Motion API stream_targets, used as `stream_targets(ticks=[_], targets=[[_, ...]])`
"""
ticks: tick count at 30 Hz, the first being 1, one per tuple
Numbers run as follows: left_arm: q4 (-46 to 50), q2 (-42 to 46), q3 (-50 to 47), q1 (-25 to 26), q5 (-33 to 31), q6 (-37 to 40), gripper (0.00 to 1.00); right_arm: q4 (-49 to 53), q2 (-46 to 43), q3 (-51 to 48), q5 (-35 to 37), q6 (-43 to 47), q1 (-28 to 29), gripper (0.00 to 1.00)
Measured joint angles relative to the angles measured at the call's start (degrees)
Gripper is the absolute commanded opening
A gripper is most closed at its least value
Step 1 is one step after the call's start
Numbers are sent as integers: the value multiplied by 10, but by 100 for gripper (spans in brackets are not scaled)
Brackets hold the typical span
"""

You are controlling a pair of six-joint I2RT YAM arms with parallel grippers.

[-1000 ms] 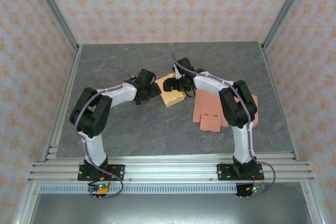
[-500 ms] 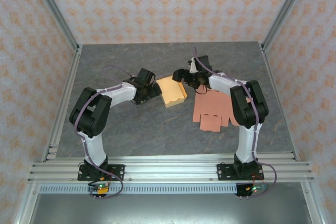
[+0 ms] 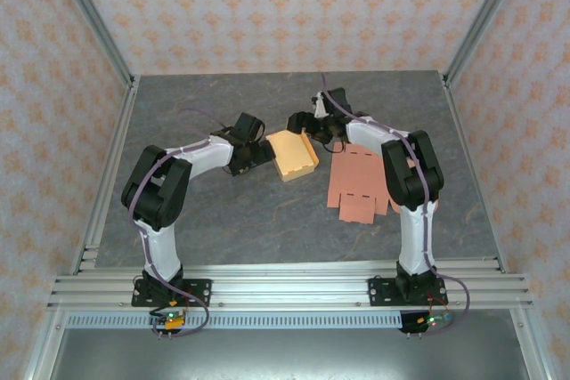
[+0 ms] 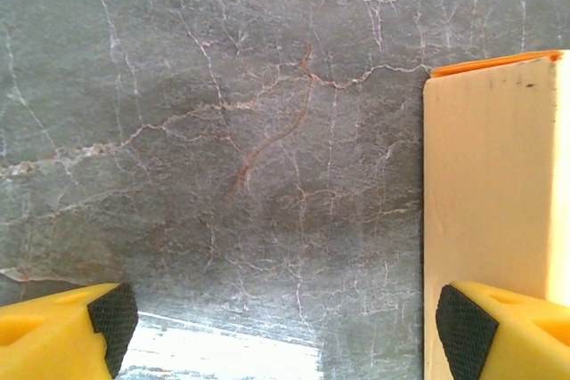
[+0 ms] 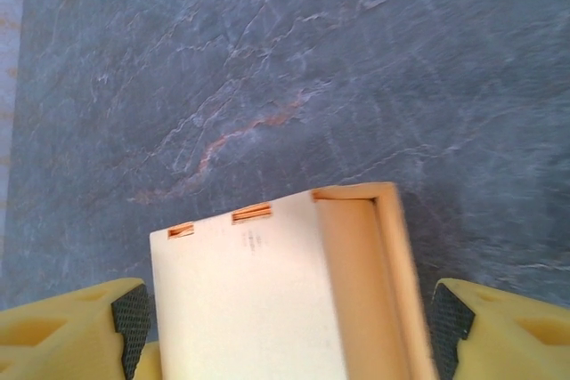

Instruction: Fold the paper box

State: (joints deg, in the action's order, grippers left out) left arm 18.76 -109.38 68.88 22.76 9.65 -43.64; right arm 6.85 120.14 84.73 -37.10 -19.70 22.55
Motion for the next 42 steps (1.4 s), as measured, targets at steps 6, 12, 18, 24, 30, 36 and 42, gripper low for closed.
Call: stream_targets(ticks=[6,12,18,24,30,36,42], targets=[[13,-6,10,0,0,0,91,-4,6,3,3,-1,14,81],[17,-9,15,-1,2,0,91,-44,6,-7,7,-16,23,80],[24,-13,20,-3,5,0,91,-59,6,-14,7,-16,25,76],[29,-15,24,-4,8,-2,91,-94,5,-33,25,-17,38,75],[30,-15,24,-4,9,-2,91,-112,-3,-49,33,-7,40,76],[35,-17,28,-4,9,2,91,-67,-33,-58,51,35,42,80],[36,-18,28,-4,8,16,91,-18,-70,-59,57,76,40,82]])
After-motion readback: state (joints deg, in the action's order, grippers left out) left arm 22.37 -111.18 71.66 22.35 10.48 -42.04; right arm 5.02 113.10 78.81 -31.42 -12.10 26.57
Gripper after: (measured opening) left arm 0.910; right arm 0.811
